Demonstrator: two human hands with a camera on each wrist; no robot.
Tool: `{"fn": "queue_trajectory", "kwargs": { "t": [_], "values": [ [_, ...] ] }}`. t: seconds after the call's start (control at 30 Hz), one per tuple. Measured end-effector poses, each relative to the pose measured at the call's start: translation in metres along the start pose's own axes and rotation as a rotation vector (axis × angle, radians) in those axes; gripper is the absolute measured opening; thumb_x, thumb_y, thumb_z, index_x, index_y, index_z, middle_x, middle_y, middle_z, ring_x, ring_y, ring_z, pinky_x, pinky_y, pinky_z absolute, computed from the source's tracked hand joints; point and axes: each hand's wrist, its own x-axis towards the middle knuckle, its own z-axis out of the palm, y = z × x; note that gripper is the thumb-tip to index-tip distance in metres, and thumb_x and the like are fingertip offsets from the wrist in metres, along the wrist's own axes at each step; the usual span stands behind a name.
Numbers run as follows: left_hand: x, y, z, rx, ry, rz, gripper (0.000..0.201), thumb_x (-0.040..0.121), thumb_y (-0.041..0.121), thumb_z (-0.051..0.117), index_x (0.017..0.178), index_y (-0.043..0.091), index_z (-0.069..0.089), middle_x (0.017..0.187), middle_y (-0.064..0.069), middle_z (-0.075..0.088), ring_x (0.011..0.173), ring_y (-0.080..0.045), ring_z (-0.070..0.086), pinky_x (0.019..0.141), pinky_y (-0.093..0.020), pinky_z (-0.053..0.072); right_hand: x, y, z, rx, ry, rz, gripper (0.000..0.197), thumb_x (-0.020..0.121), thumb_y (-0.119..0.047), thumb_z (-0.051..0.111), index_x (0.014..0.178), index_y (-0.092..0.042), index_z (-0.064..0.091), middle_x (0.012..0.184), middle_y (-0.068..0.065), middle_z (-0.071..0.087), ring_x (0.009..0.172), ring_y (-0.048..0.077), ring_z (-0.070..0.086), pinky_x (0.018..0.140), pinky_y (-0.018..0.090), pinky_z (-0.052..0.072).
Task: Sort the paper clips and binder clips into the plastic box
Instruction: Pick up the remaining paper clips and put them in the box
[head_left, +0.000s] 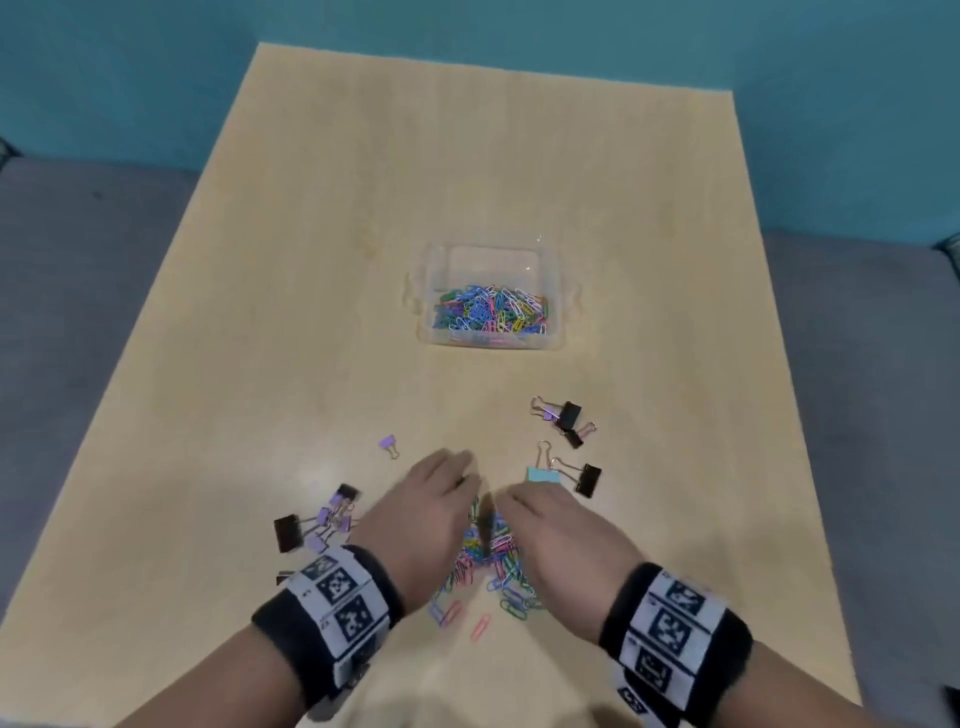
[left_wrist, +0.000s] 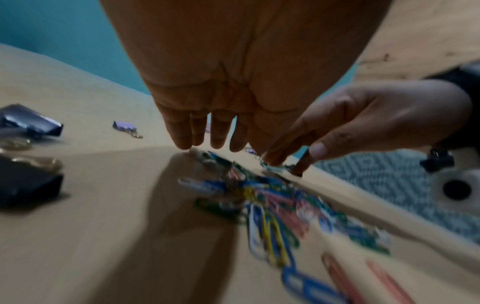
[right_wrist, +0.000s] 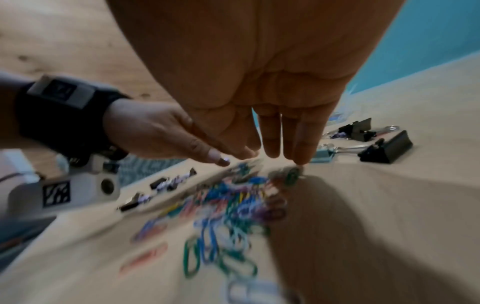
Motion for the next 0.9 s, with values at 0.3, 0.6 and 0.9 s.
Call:
{"fn": "queue_trajectory", "kwargs": {
  "t": [0.3,0.6,0.9],
  "values": [
    [-0.032,0.012,0.013,0.046,-0.043,0.024,0.041,0.083,0.021,0.040,0.115,0.007,0.063,0.119,-0.009,0.063,0.113,-0.028,0.058,0.097,-0.036,0.048,-0.027,-0.013,0.041,-0.205,0.001,0.027,0.065,0.066,-0.011,0.058,0.129,0.000,0.050,0.131,0.019,0.053,0.123,0.036,0.049,0.096,0.041,0.049],
    [-0.053,0.028,0.022,-0.019,-0.145,-0.291,0.097,0.058,0.064,0.063,0.140,0.023,0.031,0.137,-0.004,0.037,0.115,-0.028,0.039,0.087,-0.043,0.049,-0.033,-0.021,0.046,-0.105,-0.010,0.152,0.088,0.070,-0.046,0.072,0.140,-0.015,0.029,0.142,0.008,0.035,0.118,0.032,0.041,0.088,0.045,0.047],
    [-0.073,0.034,0.025,-0.178,-0.026,-0.418,0.081,0.072,0.049,0.070,0.139,0.025,0.029,0.122,0.000,0.036,0.104,-0.020,0.033,0.087,-0.031,0.039,-0.056,-0.017,0.047,0.071,0.045,0.395,0.078,0.078,-0.043,0.066,0.140,-0.032,0.019,0.128,-0.002,0.031,0.109,0.022,0.038,0.082,0.033,0.047]
  ]
}}
